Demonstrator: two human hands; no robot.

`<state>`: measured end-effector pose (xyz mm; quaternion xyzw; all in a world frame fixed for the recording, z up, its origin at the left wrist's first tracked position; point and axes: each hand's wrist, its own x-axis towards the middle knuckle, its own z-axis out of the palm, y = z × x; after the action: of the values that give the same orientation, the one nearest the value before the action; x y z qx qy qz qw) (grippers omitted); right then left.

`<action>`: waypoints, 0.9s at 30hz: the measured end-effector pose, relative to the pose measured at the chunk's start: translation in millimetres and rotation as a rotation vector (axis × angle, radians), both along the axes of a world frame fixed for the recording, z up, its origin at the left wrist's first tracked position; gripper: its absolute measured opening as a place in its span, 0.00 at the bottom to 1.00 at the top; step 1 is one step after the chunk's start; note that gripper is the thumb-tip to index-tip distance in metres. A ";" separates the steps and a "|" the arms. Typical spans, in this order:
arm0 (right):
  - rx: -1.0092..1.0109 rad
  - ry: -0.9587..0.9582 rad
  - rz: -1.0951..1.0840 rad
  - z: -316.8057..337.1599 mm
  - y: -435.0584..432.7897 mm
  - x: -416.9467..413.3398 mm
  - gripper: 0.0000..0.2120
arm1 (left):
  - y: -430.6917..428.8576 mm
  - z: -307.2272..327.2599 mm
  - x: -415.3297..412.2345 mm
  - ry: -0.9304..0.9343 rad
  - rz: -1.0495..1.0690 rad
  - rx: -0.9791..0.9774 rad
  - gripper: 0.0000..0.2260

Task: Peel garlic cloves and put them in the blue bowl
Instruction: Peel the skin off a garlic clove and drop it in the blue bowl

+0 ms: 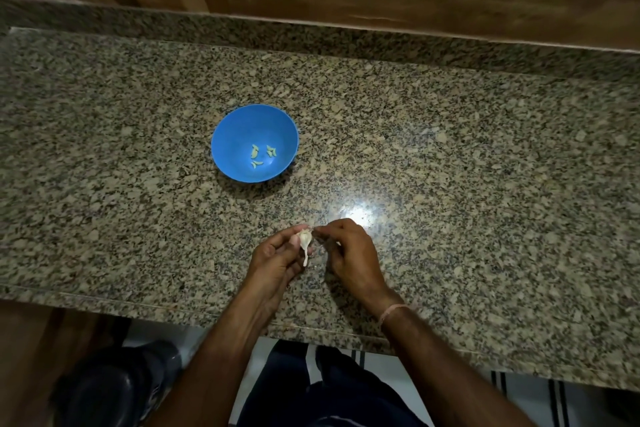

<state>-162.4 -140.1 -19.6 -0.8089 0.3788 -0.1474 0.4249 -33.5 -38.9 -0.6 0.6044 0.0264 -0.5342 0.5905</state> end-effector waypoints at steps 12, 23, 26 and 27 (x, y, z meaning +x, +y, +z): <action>0.383 -0.265 -0.233 20.5 11.1 4.8 0.05 | 1.1 -0.9 -8.4 -0.003 -0.011 -0.052 0.11; 0.381 -0.269 -0.170 18.1 15.6 6.4 0.06 | 6.1 0.8 -11.0 -0.055 0.040 -0.045 0.09; 0.369 -0.237 -0.147 13.1 16.8 4.7 0.05 | 7.8 -0.3 -13.3 -0.087 0.024 -0.006 0.08; 0.365 -0.229 -0.136 10.9 17.0 4.0 0.05 | 8.5 -0.3 -14.5 -0.098 0.017 0.010 0.07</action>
<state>-158.4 -123.1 -8.7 -0.6692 0.4022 -0.1957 0.5934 -48.0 -30.4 -0.9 0.6326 0.0053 -0.4987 0.5926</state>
